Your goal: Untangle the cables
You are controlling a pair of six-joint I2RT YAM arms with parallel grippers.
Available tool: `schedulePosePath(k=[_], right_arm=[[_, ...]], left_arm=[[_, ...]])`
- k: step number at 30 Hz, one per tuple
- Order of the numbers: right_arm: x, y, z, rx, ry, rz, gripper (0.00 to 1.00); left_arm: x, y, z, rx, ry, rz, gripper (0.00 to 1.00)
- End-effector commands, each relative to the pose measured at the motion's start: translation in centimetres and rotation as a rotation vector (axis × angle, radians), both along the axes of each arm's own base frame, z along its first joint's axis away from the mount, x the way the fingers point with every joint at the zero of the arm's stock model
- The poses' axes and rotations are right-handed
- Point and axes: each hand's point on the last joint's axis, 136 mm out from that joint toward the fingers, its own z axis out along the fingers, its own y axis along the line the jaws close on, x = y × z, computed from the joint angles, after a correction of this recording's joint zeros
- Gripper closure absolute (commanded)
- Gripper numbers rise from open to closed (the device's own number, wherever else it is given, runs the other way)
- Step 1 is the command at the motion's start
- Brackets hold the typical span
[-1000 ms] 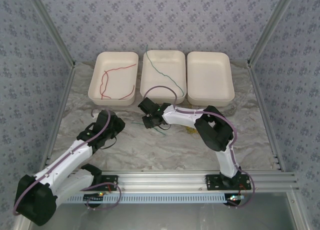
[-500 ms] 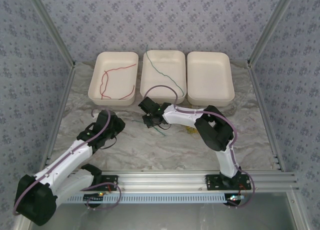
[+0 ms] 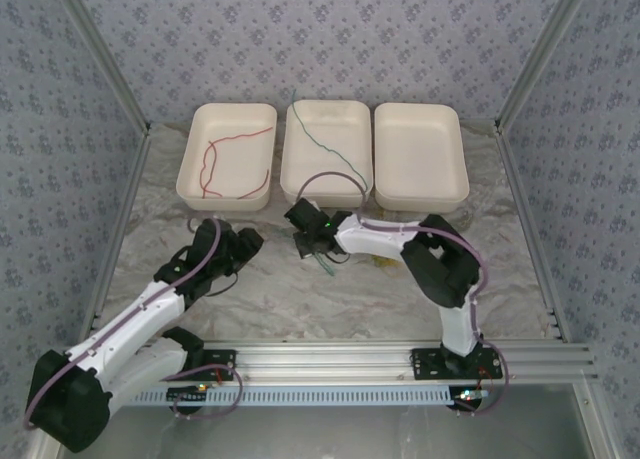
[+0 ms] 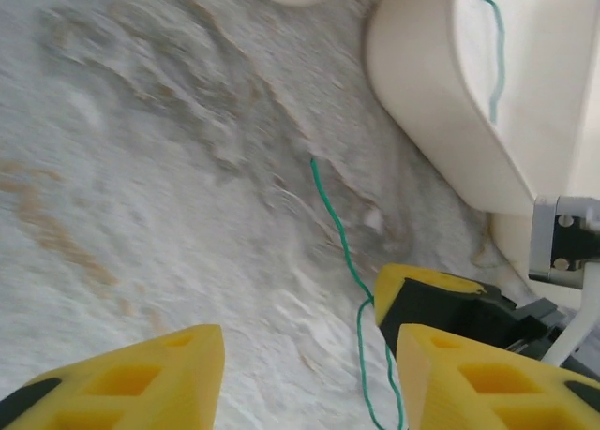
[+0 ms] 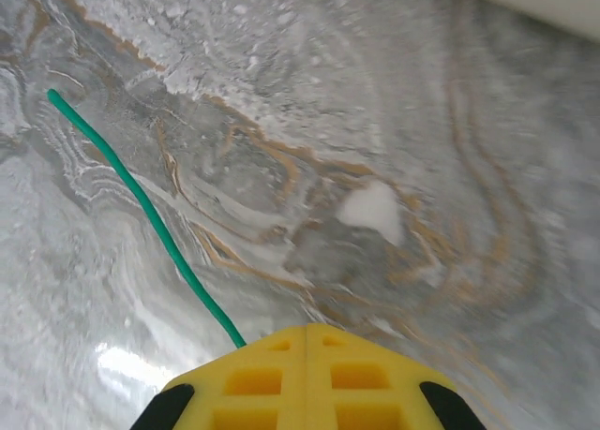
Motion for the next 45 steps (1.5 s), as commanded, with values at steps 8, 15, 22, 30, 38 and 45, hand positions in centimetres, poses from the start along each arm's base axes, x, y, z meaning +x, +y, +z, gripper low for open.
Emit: schedulePosePath(k=[8, 15, 22, 30, 38, 45], right_arm=[[-0.3, -1.4, 9.7, 0.2, -0.233, -0.036, 1.0], [-1.5, -1.8, 11.2, 0.236, -0.238, -0.037, 1.0], [-2.3, -2.2, 12.0, 0.266, -0.241, -0.048, 1.0], [-2.9, -2.3, 12.2, 0.286, -0.231, -0.055, 1.0], [-1.6, -4.2, 12.8, 0.326, -0.181, -0.162, 1.0], [2.0, -7.8, 13.1, 0.435, -0.079, -0.368, 1.0]], left_arm=[[2.9, -7.6, 6.3, -0.342, -0.09, 0.038, 0.32], [4.8, -10.2, 7.3, -0.278, -0.127, 0.0, 0.34], [5.1, -10.6, 4.6, -0.186, -0.069, -0.018, 0.52], [5.9, -10.7, 5.7, -0.173, -0.136, -0.022, 0.81], [3.5, -14.9, 10.1, -0.139, -0.314, -0.237, 1.0], [-1.6, -17.4, 14.5, -0.123, -0.521, -0.418, 1.0]])
